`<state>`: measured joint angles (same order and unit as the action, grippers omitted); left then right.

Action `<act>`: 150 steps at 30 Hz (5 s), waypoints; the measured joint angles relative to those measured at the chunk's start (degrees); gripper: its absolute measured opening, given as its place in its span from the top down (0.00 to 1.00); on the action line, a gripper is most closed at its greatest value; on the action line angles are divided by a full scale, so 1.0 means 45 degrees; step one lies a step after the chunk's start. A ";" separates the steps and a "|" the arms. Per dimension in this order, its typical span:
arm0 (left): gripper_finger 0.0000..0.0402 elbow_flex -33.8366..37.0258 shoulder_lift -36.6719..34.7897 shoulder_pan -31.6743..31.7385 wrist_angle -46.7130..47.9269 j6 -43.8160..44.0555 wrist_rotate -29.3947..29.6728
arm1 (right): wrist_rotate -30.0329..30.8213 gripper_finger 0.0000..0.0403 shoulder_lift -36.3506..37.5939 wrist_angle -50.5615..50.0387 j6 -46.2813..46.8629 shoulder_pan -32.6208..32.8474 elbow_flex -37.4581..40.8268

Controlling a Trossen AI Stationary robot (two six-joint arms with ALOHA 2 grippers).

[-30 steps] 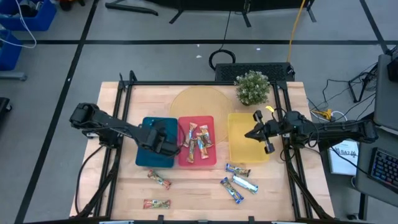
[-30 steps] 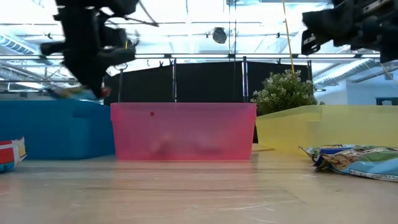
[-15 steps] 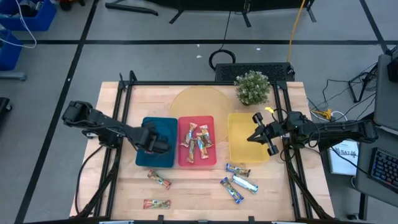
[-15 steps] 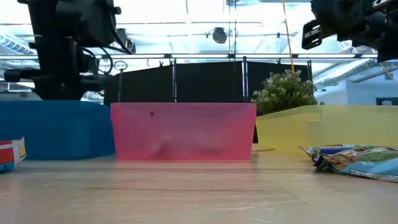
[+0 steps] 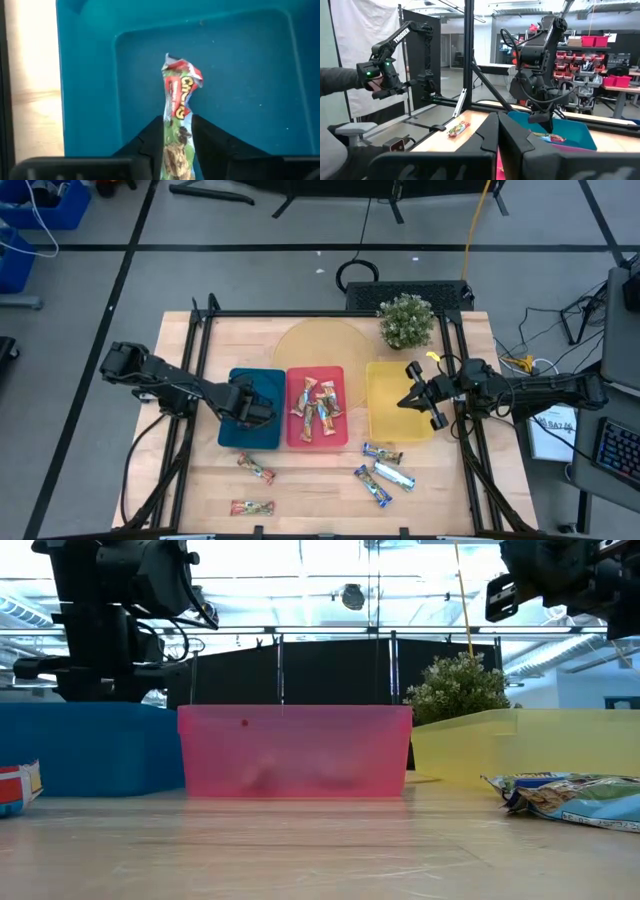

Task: Pick and place Granola Bars by type
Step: Put the red granola bar into the blue bin

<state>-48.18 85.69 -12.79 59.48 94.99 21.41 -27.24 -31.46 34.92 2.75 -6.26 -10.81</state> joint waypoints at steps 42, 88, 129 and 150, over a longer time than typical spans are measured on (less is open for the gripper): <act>0.58 -0.4794 0.3537 -0.5553 -0.5100 -1.4078 -0.2912 | 0.0029 1.00 -0.0125 -0.0297 0.0247 0.0000 0.0000; 0.36 -0.4536 0.5212 -0.5610 -0.3009 -1.7408 -0.3241 | 0.0044 1.00 -0.0155 -0.0869 0.0208 0.0000 0.0000; 0.73 -1.0762 0.4338 -0.3853 0.6774 -0.7086 0.4570 | 0.0039 1.00 -0.0155 -0.0825 0.0242 0.0000 0.0000; 0.78 0.0276 -0.3877 0.0521 -0.0233 -0.1019 0.0567 | 0.0039 1.00 -0.0155 -0.0763 0.0145 0.0000 0.0000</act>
<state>-46.94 68.24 -10.45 58.44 90.41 23.96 -27.07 -32.16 31.48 3.40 -6.26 -10.81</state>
